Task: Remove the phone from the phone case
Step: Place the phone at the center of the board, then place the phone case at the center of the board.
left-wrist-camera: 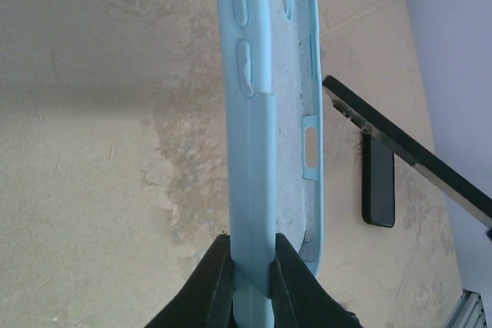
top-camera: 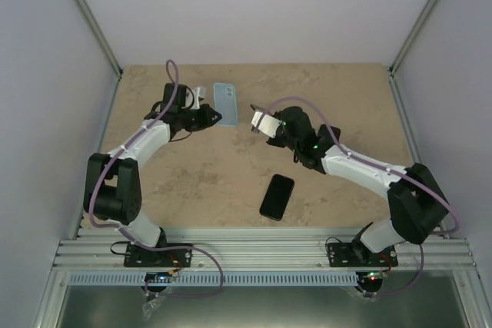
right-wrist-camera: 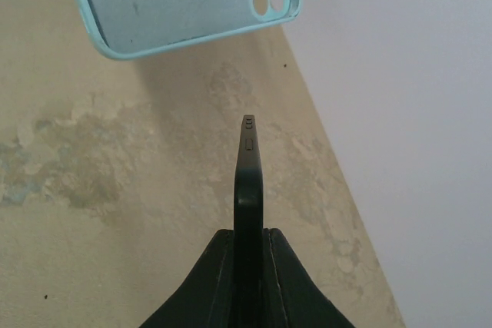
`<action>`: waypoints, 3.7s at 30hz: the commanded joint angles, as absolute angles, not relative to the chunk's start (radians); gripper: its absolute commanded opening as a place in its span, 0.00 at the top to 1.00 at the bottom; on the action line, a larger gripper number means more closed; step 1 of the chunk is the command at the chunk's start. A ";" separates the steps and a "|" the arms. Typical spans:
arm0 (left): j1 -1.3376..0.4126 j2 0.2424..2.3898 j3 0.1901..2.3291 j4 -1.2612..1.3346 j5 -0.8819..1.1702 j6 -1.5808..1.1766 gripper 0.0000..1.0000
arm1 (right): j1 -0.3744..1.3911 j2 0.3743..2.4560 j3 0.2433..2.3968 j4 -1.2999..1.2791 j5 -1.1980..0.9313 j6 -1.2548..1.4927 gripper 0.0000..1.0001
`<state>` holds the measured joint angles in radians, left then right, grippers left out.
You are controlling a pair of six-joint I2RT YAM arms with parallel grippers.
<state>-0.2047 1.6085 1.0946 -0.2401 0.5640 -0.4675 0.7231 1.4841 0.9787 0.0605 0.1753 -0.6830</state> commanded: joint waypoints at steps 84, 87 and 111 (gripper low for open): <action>-0.202 1.671 0.932 -0.135 0.665 -0.430 1.00 | 0.853 1.560 0.888 0.206 0.183 -0.603 0.02; -0.198 1.681 0.934 -0.170 0.709 -0.378 1.00 | 0.812 1.492 0.924 0.108 0.139 -0.530 0.02; -0.194 1.933 1.073 -0.189 0.770 -0.393 1.00 | 0.363 1.325 0.977 -0.107 -0.258 -0.215 0.02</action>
